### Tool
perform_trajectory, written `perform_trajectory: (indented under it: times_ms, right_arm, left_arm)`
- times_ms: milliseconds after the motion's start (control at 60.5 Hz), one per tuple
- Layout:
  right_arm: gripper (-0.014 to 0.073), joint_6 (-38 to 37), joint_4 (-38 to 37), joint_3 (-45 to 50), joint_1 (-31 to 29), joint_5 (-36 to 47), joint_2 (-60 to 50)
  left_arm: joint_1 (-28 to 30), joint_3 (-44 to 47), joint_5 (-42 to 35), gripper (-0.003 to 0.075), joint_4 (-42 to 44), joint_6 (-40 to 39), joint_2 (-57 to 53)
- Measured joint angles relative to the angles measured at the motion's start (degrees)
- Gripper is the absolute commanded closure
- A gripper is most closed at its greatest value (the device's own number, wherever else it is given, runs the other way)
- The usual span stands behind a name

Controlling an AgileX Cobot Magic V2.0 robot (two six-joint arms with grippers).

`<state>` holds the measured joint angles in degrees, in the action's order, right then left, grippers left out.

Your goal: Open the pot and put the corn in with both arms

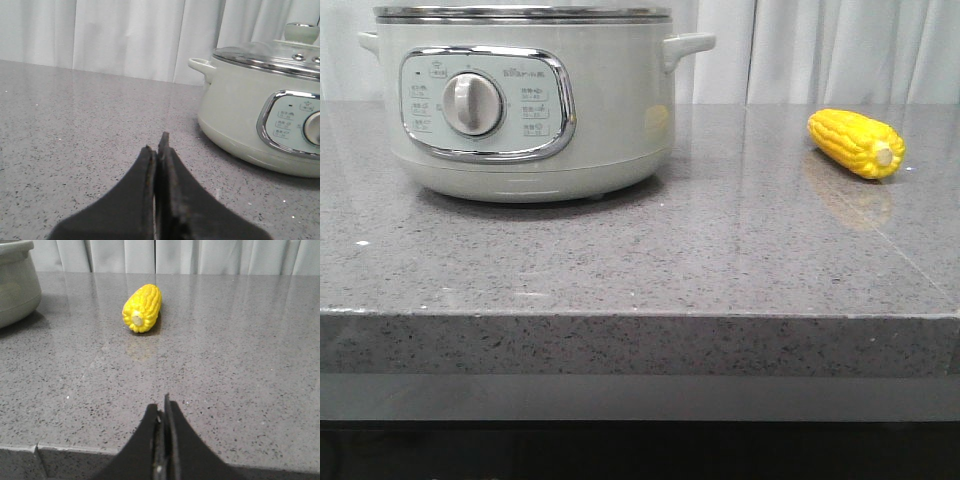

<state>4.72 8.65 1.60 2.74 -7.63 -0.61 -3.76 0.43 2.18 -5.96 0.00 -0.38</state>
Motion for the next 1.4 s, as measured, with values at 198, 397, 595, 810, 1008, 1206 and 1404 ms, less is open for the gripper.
perform_trajectory:
  times_ms: [198, 397, 595, 810, 1008, 1206, 1404]
  right_arm:
    - [0.0663, 0.0, 0.0, 0.0, 0.0, 0.0, 0.0]
    - [0.0663, 0.0, 0.0, 0.0, 0.0, 0.0, 0.0]
    - [0.0663, 0.0, 0.0, 0.0, 0.0, 0.0, 0.0]
    - [0.0663, 0.0, 0.0, 0.0, 0.0, 0.0, 0.0]
    - [0.0663, 0.0, 0.0, 0.0, 0.0, 0.4, 0.0]
    - [0.0663, 0.0, 0.0, -1.4, 0.0, 0.1, 0.0]
    - [0.0663, 0.0, 0.0, -10.0, 0.0, -4.8, 0.0]
  left_arm:
    - [0.0, 0.0, 0.0, 0.0741, 0.0, 0.0, 0.0]
    - [0.0, 0.0, 0.0, 0.0741, 0.0, 0.0, 0.0]
    - [0.0, 0.0, 0.0, 0.0741, 0.0, 0.0, 0.0]
    - [0.0, 0.0, 0.0, 0.0741, 0.0, 0.0, 0.0]
    - [0.0, 0.0, -4.0, 0.0741, 0.0, 0.0, 0.0]
    - [0.0, -3.2, -2.7, 0.0741, 0.0, 0.0, 0.0]
    - [0.0, -14.5, 2.6, 0.0741, 0.0, 0.0, 0.7]
